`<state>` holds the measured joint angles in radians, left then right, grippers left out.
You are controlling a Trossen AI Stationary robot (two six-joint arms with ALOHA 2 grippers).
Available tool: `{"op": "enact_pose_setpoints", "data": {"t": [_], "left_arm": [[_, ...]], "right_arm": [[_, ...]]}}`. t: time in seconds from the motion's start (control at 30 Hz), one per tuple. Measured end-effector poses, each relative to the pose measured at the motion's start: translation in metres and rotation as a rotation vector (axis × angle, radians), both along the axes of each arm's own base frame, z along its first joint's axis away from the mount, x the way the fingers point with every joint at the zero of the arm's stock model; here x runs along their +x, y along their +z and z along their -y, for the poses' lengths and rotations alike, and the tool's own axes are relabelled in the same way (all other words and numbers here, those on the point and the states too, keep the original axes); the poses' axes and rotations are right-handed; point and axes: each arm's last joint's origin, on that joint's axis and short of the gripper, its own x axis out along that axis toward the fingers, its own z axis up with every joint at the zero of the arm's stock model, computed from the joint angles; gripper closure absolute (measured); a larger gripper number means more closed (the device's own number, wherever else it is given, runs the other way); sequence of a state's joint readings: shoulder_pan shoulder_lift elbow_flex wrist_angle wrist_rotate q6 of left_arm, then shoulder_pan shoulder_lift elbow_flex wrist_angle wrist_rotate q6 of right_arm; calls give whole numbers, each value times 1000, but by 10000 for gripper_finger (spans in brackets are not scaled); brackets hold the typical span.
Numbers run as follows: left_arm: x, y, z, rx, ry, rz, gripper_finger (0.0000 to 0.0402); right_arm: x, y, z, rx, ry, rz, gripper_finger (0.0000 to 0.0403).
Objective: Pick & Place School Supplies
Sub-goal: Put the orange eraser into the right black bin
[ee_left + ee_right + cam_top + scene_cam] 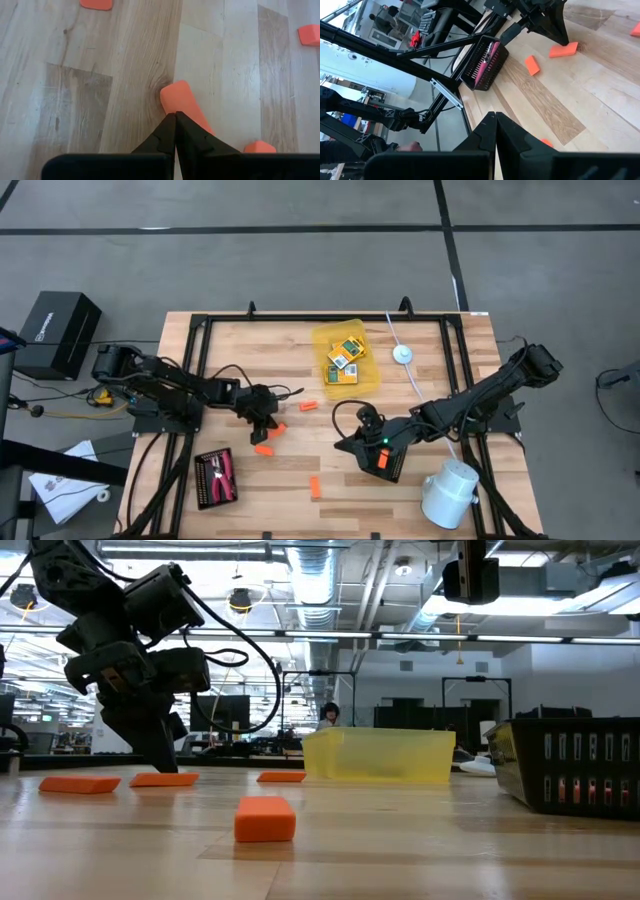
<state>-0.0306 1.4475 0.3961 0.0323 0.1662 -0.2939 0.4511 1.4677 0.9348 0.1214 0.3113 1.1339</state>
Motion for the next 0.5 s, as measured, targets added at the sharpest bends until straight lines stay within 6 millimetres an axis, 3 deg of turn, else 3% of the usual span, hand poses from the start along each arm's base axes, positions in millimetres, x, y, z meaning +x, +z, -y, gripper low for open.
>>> {"op": "enact_pose_setpoints", "data": {"t": [0.5], "left_arm": [[0, 0, -6, 9, -1, 0, 401]], "right_arm": [[0, 1, -1, 14, 22, 9, 403]]}}
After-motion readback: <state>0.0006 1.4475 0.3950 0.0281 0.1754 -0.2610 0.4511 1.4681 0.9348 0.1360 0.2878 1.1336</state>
